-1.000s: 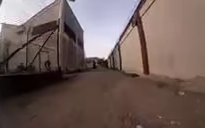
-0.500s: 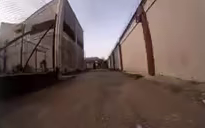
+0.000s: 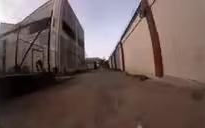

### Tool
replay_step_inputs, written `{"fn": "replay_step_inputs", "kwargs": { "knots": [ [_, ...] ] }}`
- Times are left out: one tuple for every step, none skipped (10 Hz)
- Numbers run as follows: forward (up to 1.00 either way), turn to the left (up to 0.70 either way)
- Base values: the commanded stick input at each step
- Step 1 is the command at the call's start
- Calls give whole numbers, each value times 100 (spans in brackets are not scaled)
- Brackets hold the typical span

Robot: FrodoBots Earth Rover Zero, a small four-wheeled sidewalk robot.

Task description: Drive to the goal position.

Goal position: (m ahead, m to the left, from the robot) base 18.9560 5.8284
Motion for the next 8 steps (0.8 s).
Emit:
{"fn": "replay_step_inputs", "kwargs": {
  "knots": [
    [100, 14],
    [100, 24],
    [100, 13],
    [100, 3],
    [100, 0],
    [100, 0],
    [100, 0],
    [100, 0]
  ]
}}
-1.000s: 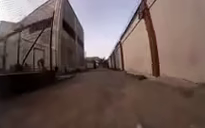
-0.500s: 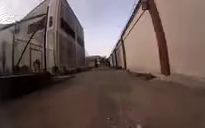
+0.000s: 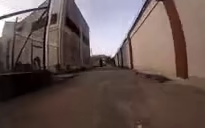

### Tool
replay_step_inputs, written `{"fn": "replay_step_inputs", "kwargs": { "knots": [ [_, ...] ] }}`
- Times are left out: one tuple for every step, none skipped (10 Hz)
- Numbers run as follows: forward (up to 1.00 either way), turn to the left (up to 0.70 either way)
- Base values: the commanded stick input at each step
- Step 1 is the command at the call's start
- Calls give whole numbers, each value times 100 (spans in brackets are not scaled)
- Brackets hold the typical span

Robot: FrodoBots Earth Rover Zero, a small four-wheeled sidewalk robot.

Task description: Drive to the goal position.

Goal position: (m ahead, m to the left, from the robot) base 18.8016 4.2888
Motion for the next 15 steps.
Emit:
{"fn": "replay_step_inputs", "kwargs": {
  "knots": [
    [100, 0],
    [100, 0],
    [100, 0],
    [100, 0],
    [100, 0],
    [100, 0],
    [100, 0],
    [100, 0],
    [100, 0],
    [100, 0],
    [100, 0],
    [100, 0],
    [100, 0],
    [100, 0],
    [100, 0]
  ]
}}
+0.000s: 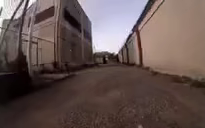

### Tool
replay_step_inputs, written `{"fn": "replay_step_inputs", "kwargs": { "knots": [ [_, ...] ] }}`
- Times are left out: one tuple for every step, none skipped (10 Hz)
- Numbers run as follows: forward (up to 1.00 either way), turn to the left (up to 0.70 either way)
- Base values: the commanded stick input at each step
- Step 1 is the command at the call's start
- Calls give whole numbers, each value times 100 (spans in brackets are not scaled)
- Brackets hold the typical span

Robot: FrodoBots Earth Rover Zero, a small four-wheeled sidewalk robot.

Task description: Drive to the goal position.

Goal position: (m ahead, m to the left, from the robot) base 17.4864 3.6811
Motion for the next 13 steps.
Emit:
{"fn": "replay_step_inputs", "kwargs": {
  "knots": [
    [100, -7],
    [100, -17],
    [100, -16],
    [100, -5],
    [100, 0],
    [100, 0],
    [100, 0],
    [100, 0],
    [100, 0],
    [100, 0],
    [100, 0],
    [100, 0],
    [100, 0]
  ]
}}
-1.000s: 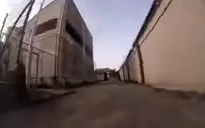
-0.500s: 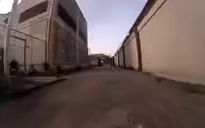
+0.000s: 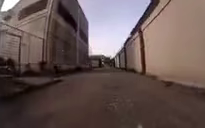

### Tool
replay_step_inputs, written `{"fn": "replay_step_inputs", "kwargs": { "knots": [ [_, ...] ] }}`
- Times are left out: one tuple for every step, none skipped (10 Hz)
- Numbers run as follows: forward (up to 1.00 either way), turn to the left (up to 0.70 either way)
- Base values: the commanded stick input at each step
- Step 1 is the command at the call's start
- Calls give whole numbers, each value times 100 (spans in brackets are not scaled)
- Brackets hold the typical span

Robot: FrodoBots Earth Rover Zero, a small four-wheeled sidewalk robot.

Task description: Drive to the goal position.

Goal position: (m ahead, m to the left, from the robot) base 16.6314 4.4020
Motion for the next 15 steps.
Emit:
{"fn": "replay_step_inputs", "kwargs": {
  "knots": [
    [100, 0],
    [100, 0],
    [100, 0],
    [100, 0],
    [100, 0],
    [100, 0],
    [100, 0],
    [100, 0],
    [100, 0],
    [100, 0],
    [100, 0],
    [100, 0],
    [100, 0],
    [100, 0],
    [100, 0]
  ]
}}
